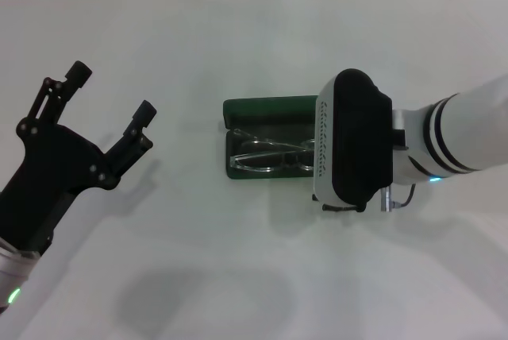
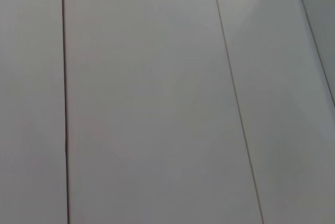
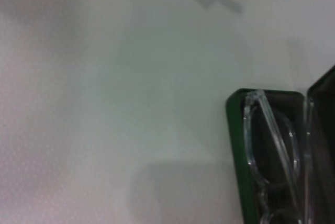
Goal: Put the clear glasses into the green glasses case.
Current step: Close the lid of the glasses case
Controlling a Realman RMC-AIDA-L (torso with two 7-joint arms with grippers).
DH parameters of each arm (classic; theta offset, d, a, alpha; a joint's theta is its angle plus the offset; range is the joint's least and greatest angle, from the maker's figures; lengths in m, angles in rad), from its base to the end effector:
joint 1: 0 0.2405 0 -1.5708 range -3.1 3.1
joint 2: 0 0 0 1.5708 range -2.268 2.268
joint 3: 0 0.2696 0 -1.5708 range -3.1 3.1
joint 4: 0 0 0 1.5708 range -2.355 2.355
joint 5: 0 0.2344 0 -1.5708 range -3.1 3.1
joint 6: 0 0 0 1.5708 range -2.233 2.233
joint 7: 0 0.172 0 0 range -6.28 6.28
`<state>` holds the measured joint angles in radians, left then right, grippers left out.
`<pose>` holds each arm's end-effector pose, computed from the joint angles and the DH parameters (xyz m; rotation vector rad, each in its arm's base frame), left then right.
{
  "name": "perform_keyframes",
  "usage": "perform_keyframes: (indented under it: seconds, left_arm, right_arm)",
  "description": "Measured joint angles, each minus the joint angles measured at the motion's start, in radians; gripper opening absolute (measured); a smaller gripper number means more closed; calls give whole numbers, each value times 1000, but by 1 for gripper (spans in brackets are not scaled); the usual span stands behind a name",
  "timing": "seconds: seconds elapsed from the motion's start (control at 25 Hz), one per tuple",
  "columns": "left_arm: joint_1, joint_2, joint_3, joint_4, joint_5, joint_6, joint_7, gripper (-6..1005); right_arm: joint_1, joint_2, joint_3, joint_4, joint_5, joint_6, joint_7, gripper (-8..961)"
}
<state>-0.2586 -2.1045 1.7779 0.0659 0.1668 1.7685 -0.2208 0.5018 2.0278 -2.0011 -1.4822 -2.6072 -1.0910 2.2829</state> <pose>-0.3069 0.2566 -0.0482 -1.8739 -0.1404 -1.0821 0.1450 0.3545 -0.1245 -2.7260 -0.2194 -0.5212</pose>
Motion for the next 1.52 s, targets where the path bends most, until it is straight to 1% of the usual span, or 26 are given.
perform_keyframes:
  seconds: [0.4,0.72,1.0,1.2,1.52]
  left_arm:
    - [0,-1,0,-2,-1,0,0,875]
    - [7,-2,0,-3,-1,-2,2,875]
    - [3,0,0,-4,-1,-10,3,875]
    - [3,0,0,-5,-1,-12,4,875]
    - [2,1,-2,-5,-1,-12,5,875]
  right_arm:
    - [-6,0,1,-9,-17,41,1,535]
    - [-13,0,-1,-40,-6,53,-4,535]
    - [-3,0,-23,-51,7,49,-6,536]
    - [5,0,-23,-33,7,60,-6,536]
    - [55,0,-34,44,27,89,-1,536]
